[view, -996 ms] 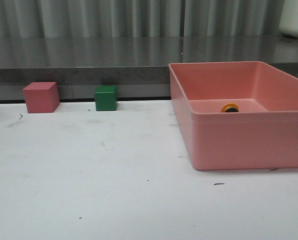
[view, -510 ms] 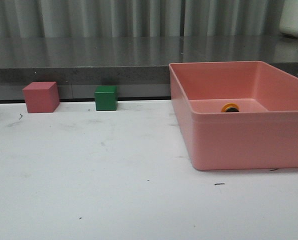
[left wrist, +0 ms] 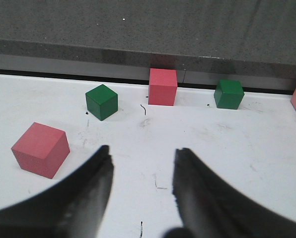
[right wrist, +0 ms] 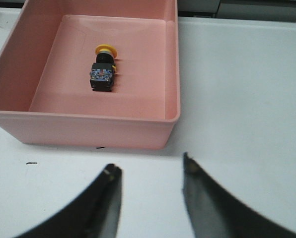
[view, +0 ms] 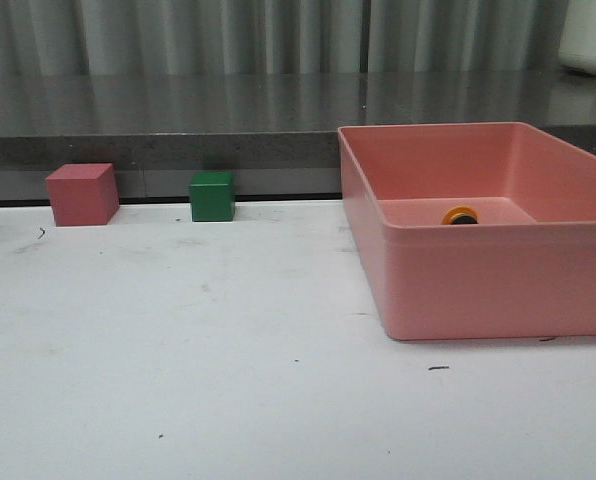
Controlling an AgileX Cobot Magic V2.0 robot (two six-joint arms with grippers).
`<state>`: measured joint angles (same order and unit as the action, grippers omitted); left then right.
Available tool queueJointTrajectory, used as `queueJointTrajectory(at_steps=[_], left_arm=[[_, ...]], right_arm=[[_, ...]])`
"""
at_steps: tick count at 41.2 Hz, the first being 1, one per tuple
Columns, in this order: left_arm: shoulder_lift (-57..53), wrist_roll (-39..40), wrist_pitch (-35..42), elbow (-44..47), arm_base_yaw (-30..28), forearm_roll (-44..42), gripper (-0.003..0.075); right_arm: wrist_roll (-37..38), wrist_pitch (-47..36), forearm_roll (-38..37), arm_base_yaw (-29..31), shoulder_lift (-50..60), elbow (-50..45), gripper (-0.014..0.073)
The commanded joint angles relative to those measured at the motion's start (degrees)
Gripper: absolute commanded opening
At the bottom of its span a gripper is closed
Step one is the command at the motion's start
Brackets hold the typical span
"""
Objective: Place and stand button with both arms
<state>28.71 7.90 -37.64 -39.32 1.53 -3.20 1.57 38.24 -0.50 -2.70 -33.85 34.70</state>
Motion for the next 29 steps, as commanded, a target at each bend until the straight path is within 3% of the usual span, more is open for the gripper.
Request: queueJointTrajectory(at_steps=[1,4,13,29], left_arm=[[0.64,0.27,4.48,-1.47,-0.02,-0.17,0.0547],[0.64,0.27,4.03,-1.47,0.1,-0.17,0.0552],[0.64,-2.82,4.01,-1.68,5.14,1.69,0.0511],[0.64,-4.89,1.59,-1.68,17.78,5.47,0.0511]], right_arm=[[-0.29,-3.37,-0.72,0.48,-0.42,2.04,0.0603],[-0.29,-2.62,-0.72,0.48,-0.42,2.04,0.0665],[-0.29,0.65,2.22,-0.36,-2.62,3.91,0.0664],[-0.44,8.32,2.27,-10.04,-19.61,16.91,0.0664]])
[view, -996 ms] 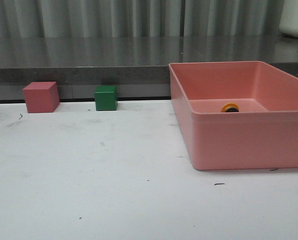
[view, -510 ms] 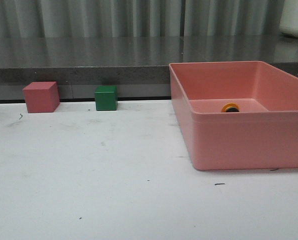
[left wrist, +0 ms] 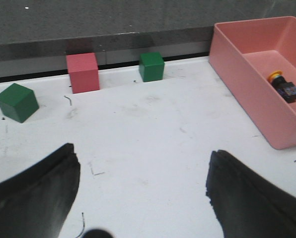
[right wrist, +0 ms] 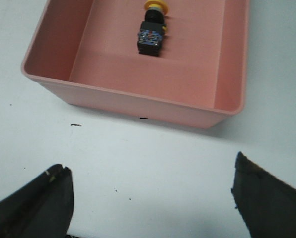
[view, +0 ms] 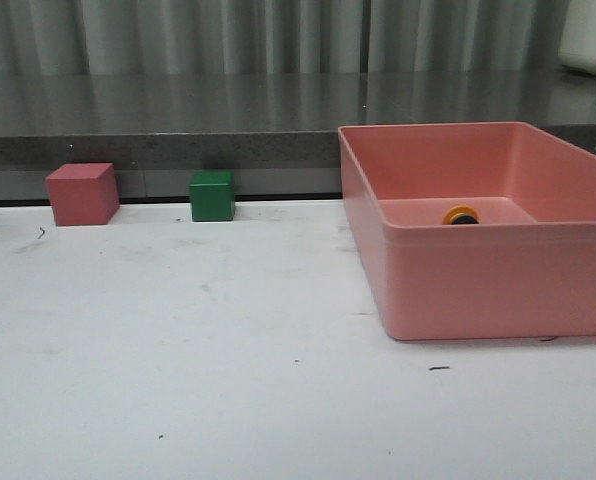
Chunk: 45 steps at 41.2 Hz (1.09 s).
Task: Place and stand button with both arms
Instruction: 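Lower the right gripper into the pink bin and grasp the button switch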
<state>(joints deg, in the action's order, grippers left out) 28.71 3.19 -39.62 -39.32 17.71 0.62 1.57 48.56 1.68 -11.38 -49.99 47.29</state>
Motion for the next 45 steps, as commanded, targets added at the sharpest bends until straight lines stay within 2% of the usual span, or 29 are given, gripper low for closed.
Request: queueJointTrajectory(at_steps=[1,19,35,45], left_arm=[[0.64,-0.18,3.56,-1.68,1.95,1.77,0.0511],[0.64,-0.18,3.56,-1.68,2.31,1.93,0.0511],[0.64,-0.18,3.56,-1.68,2.31,1.93,0.0511],[0.64,-0.18,3.56,-1.68,2.31,1.93,0.0511]], right_arm=[[-0.44,-1.94,0.09,-1.65,-4.55,5.03,0.0664],[-0.21,2.31,-0.03,-2.58,-30.18,23.33,0.0664],[8.14,3.8,-3.94,-1.99,-51.49,37.94,0.0664],[9.27,3.68,-3.82,-0.7,-60.56,44.29,0.0664]])
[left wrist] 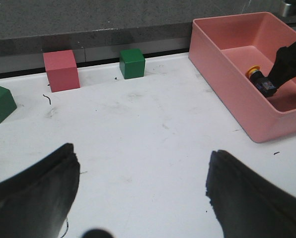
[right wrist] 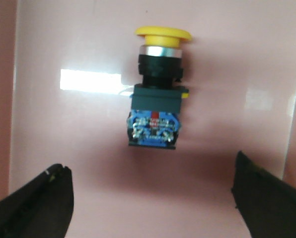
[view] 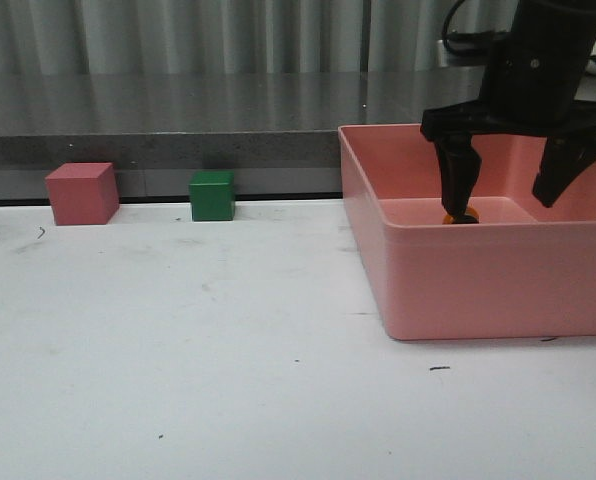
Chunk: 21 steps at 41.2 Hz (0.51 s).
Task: Place and stand button with both arms
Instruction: 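Lower the right gripper into the pink bin and grasp the button switch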
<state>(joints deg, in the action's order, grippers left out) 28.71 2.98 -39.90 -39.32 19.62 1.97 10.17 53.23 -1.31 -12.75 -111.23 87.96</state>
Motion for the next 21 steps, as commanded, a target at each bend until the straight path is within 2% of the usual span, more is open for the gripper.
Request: queueJointTrajectory(at_steps=[1,17,21], left_arm=[[0.64,0.03,3.84,-1.68,0.4,0.58,0.0511],[0.64,0.03,3.84,-1.68,0.4,0.58,0.0511],[0.64,0.03,3.84,-1.68,0.4,0.58,0.0511]], right_arm=[[0.87,-0.99,-0.82,0.77,0.07,4.14,0.0664],[1.72,-0.74,0.58,1.67,-8.27,10.75,0.0663],[1.72,-0.66,0.69,1.67,-9.11,11.16,0.0622]])
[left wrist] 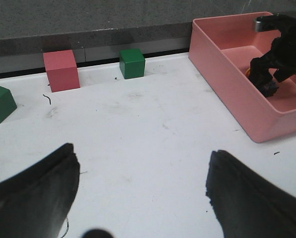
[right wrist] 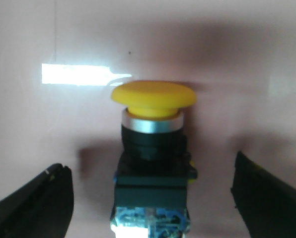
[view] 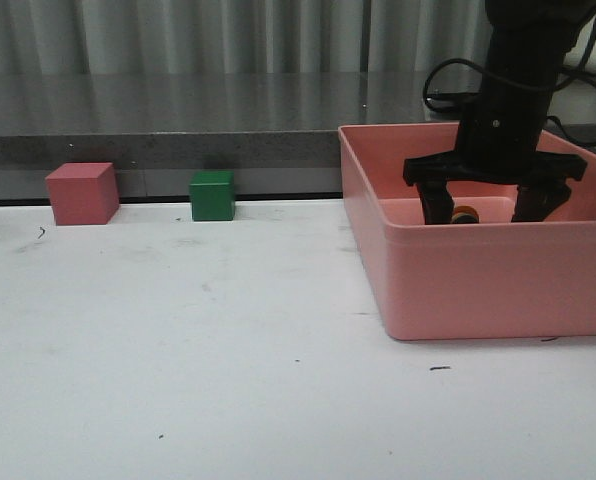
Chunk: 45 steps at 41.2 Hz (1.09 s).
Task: Place and stand button with both arms
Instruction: 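Lower the right gripper into the pink bin and grasp the button switch, then lift the switch out of the bin and carry it toward the cubes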
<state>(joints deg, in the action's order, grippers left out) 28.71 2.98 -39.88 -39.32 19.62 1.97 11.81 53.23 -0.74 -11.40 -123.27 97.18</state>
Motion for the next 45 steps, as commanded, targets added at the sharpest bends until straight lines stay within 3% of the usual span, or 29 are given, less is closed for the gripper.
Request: queueJointTrajectory(at_steps=[1,17,34,45], left_arm=[[0.64,0.03,3.83,-1.68,0.4,0.58,0.0511],[0.64,0.03,3.83,-1.68,0.4,0.58,0.0511],[0.64,0.03,3.83,-1.68,0.4,0.58,0.0511],[0.64,0.03,3.83,-1.68,0.4,0.58,0.0511]], right_arm=[[0.09,-0.72,0.12,0.32,2.8,1.95,0.0606],[0.09,-0.07,0.17,0.32,2.57,2.0,0.0253],[-1.52,2.94,0.11,-0.85,9.27,2.94,0.0245],[-2.66,6.43,0.11,-6.15,18.68,2.94,0.0245]])
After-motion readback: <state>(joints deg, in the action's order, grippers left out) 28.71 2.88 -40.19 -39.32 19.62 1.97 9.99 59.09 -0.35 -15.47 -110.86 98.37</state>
